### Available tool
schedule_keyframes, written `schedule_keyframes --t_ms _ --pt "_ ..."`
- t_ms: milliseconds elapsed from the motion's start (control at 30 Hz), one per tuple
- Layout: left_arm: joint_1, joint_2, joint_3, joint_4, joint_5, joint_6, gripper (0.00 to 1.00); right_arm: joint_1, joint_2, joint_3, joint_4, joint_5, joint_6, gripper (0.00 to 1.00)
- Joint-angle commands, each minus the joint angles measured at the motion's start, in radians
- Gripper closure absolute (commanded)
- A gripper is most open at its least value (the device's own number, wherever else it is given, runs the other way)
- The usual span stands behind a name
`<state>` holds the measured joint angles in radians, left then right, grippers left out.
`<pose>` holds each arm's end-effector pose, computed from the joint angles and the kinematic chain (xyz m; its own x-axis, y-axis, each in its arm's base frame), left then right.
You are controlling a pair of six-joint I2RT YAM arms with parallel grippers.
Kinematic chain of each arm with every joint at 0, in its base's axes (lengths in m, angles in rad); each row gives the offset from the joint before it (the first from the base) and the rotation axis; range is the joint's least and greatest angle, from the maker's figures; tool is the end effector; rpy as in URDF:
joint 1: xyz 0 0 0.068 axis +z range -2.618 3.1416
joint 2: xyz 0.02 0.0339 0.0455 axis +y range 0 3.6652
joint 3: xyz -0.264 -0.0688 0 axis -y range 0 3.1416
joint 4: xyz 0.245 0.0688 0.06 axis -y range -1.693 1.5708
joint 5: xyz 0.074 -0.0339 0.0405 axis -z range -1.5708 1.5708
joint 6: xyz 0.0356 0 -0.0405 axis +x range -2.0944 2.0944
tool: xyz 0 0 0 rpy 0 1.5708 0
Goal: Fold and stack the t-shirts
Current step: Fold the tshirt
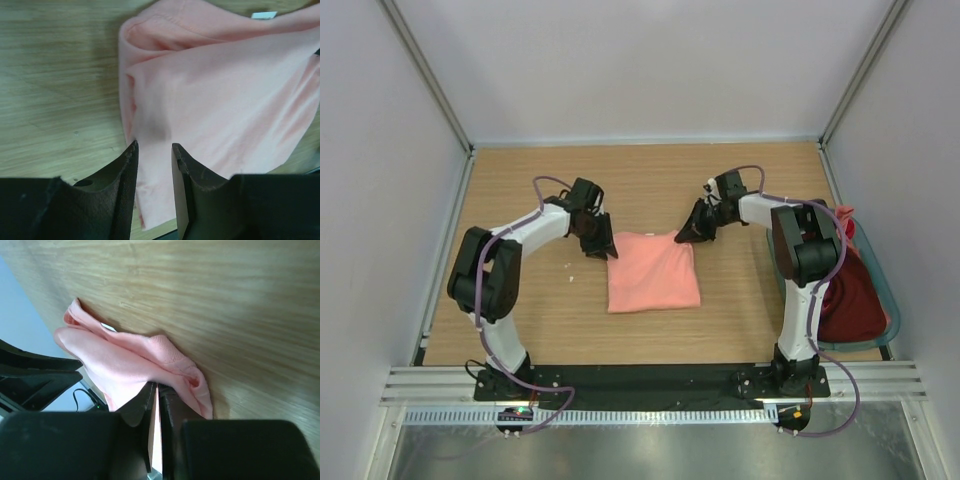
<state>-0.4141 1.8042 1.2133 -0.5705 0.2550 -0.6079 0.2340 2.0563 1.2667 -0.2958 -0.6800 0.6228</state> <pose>0.3270 -0.1535 0.1842 -0.9642 -0.1799 -0.1946 -0.0846 0.9048 -0.4173 0.3895 0.1159 0.1253 -0.9705 0.2349 -0.0545 0.1236 0.6787 0.7239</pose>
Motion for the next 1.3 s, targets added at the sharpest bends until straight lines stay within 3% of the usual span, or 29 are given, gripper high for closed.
schedule_keyframes --t_ms 0,167,467,933,1267 --pt "0.024 0.030 0.040 0.047 0.000 0.027 0.66 -0.007 0.019 0.075 -0.080 0.069 -0.073 0.81" --pt "0.049 0.098 0.089 0.060 0.009 0.027 0.66 -0.005 0.045 0.181 -0.198 0.112 -0.162 0.75" --pt "0.047 0.026 0.127 0.087 0.064 -0.030 0.67 -0.007 -0.076 0.261 -0.407 0.122 -0.253 0.73" --pt "0.058 0.208 0.216 0.127 0.084 -0.087 0.70 -0.005 -0.015 0.203 -0.368 0.072 -0.241 0.83" --pt "0.067 0.258 0.249 0.035 0.007 -0.049 0.76 -0.064 0.077 0.281 -0.470 0.310 -0.348 0.83"
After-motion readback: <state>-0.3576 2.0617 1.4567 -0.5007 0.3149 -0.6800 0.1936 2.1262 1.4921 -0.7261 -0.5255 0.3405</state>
